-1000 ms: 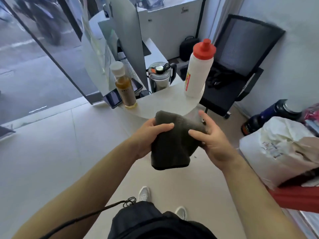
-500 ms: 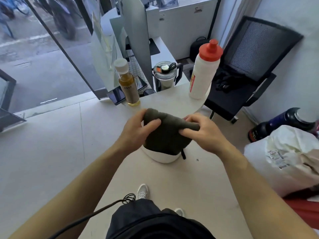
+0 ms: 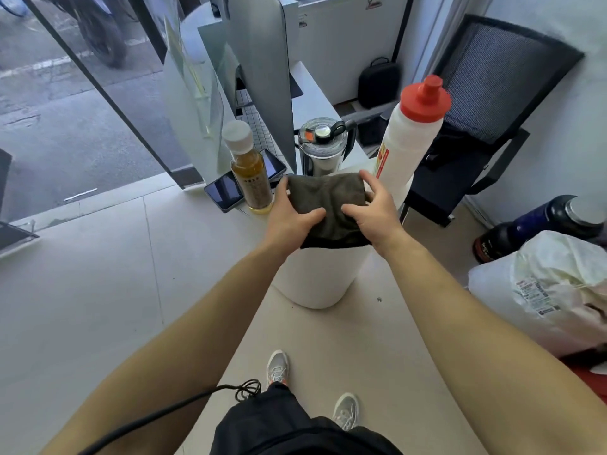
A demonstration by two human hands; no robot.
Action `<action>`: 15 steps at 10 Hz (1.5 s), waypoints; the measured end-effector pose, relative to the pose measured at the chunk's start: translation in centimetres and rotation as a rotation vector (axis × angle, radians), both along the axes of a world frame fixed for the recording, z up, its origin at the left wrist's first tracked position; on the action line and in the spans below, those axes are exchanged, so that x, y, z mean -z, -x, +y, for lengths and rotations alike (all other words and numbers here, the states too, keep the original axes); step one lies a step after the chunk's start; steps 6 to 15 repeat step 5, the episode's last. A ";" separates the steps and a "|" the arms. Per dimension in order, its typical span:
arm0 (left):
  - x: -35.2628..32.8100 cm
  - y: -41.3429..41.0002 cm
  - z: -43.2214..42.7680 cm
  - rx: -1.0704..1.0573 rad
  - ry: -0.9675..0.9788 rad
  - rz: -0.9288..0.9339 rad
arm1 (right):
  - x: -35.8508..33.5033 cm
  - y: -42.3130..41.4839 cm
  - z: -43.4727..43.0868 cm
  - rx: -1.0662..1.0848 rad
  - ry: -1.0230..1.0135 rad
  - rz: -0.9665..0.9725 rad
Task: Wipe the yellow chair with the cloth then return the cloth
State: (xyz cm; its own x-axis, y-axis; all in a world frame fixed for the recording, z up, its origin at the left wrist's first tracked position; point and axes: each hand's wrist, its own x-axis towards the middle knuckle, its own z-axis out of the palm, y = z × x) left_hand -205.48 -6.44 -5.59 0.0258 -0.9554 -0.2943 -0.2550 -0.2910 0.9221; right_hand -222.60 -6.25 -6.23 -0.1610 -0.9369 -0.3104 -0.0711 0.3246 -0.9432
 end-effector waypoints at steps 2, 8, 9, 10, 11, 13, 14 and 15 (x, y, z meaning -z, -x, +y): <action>1.2 1.0 -0.4 0.332 0.167 -0.631 | -0.2 -1.4 -1.6 -0.312 -0.008 0.934; -0.9 0.9 1.0 0.346 0.230 -0.985 | -2.7 -1.5 0.4 -0.392 0.059 1.446; -0.9 0.9 1.0 0.346 0.230 -0.985 | -2.7 -1.5 0.4 -0.392 0.059 1.446; -0.9 0.9 1.0 0.346 0.230 -0.985 | -2.7 -1.5 0.4 -0.392 0.059 1.446; -0.9 0.9 1.0 0.346 0.230 -0.985 | -2.7 -1.5 0.4 -0.392 0.059 1.446; -0.9 0.9 1.0 0.346 0.230 -0.985 | -2.7 -1.5 0.4 -0.392 0.059 1.446; -0.9 0.9 1.0 0.346 0.230 -0.985 | -2.7 -1.5 0.4 -0.392 0.059 1.446; -0.9 0.9 1.0 0.346 0.230 -0.985 | -2.7 -1.5 0.4 -0.392 0.059 1.446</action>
